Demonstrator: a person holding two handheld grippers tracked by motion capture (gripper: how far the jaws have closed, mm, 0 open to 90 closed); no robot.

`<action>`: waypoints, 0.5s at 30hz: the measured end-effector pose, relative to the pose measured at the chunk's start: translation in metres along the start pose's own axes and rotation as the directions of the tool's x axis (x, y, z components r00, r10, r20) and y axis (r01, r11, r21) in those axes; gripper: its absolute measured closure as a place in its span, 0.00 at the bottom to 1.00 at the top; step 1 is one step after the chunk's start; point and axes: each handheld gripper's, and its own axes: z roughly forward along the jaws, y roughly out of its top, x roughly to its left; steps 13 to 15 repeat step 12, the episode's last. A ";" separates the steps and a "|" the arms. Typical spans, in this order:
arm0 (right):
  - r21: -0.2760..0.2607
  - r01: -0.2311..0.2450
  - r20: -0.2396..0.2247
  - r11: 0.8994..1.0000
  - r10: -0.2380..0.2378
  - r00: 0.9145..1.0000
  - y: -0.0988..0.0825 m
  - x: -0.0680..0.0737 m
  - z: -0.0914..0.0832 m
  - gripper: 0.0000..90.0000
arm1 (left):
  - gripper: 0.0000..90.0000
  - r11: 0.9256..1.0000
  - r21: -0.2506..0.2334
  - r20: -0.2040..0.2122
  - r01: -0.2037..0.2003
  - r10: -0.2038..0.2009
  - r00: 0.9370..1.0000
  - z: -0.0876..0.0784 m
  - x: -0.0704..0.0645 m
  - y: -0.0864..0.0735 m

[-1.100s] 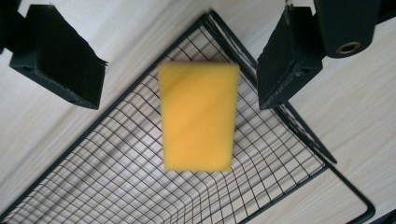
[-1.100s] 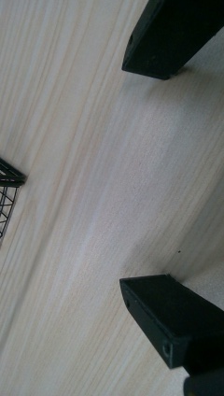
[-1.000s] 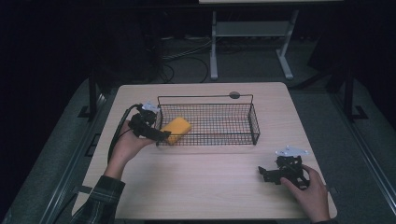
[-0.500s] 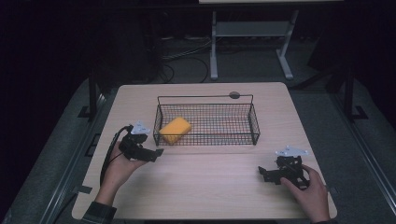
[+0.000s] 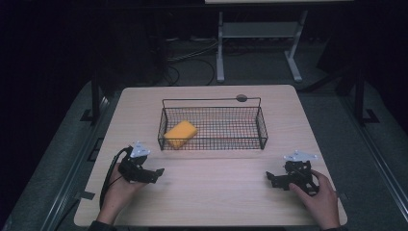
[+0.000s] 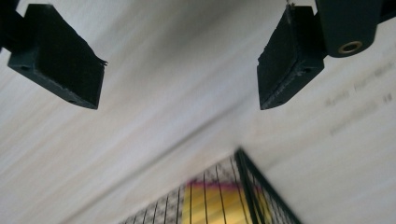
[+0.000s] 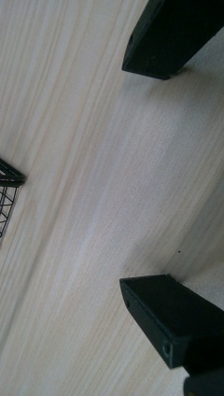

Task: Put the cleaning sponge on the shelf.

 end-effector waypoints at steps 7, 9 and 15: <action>0.000 0.000 0.000 1.000 0.000 1.000 0.000 0.000 0.000 0.00 | 0.15 0.999 0.030 0.009 0.013 -0.013 1.000 0.003 -0.003 -0.019; 0.000 0.000 0.000 1.000 0.000 1.000 0.000 0.000 0.000 0.00 | 0.15 0.999 0.031 0.011 0.017 -0.017 1.000 0.003 -0.002 -0.022; 0.000 -0.001 0.000 1.000 0.001 1.000 0.000 0.000 0.000 0.00 | 0.15 0.999 0.026 0.013 0.023 -0.023 1.000 0.002 -0.002 -0.025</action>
